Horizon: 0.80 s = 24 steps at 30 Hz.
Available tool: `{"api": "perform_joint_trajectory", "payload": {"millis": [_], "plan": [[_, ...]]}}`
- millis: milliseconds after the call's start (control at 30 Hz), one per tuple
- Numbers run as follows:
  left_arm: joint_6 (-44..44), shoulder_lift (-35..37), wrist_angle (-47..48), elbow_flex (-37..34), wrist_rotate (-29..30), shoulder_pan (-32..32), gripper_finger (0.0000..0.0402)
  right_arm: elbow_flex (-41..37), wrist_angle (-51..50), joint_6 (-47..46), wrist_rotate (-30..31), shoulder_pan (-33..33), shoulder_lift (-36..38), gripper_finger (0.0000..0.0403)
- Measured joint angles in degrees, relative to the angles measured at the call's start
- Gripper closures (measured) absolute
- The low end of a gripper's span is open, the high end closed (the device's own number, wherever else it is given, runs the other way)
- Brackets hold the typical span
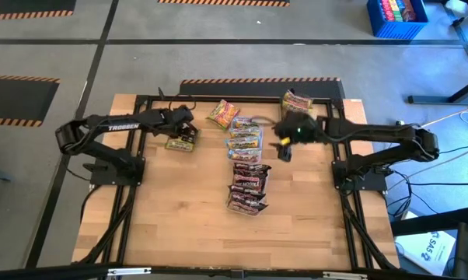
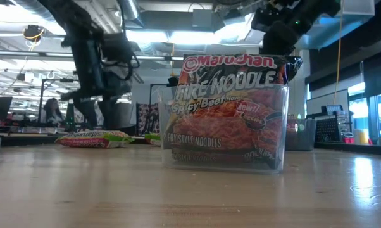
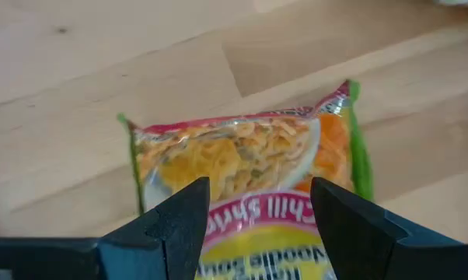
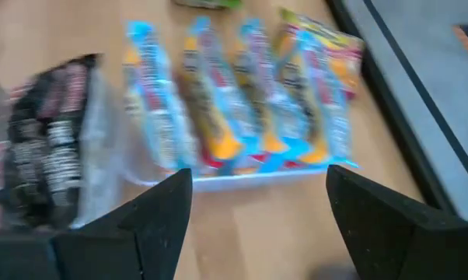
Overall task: Sort Maruchan noodles
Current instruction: Put the bottom green noodle pack into the black bin
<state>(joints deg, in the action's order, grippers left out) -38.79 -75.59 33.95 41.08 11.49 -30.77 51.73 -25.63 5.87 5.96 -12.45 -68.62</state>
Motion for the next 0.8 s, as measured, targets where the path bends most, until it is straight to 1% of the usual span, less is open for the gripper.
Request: {"api": "perform_joint_trajectory", "payload": {"millis": [133, 267, 400, 533, 633, 700, 733, 800], "plan": [[1.3, -2.81, -2.49, -1.66, -1.87, 0.32, 0.0182, -2.05, 3.38, -0.05, 1.38, 4.54, 0.0, 0.0123], [6.47, -3.87, -3.01, -1.57, -2.61, 4.27, 0.0182, -2.14, 3.85, -0.05, 1.69, 7.97, 0.0, 0.0123], [13.78, -3.83, -3.19, -1.53, -5.54, 11.35, 0.0182, -2.13, 6.37, -0.07, 0.84, 11.05, 0.0, 0.0123], [22.19, -3.76, -3.11, -1.53, -9.27, 20.62, 0.0182, -2.12, 9.32, -0.07, 0.47, 13.82, -0.2, 0.0123], [27.41, -3.74, -1.75, -1.29, -9.01, 28.16, 0.0182, -2.13, 11.55, -0.14, 0.47, 15.93, -0.93, 0.0123], [25.98, -3.34, 2.21, 0.38, -7.42, 32.31, 0.0182, -2.12, 14.32, -1.09, 0.47, 17.12, -1.72, 0.0123], [23.99, -3.05, 5.23, 1.71, -6.64, 34.04, 0.0182, -2.12, 15.16, -1.42, 0.46, 17.6, -2.09, 0.0123], [17.81, -2.71, 7.75, 4.92, -3.94, 36.84, 0.0182, -2.12, 17.21, -2.16, 0.45, 18.48, -3.14, 0.0123]]}}
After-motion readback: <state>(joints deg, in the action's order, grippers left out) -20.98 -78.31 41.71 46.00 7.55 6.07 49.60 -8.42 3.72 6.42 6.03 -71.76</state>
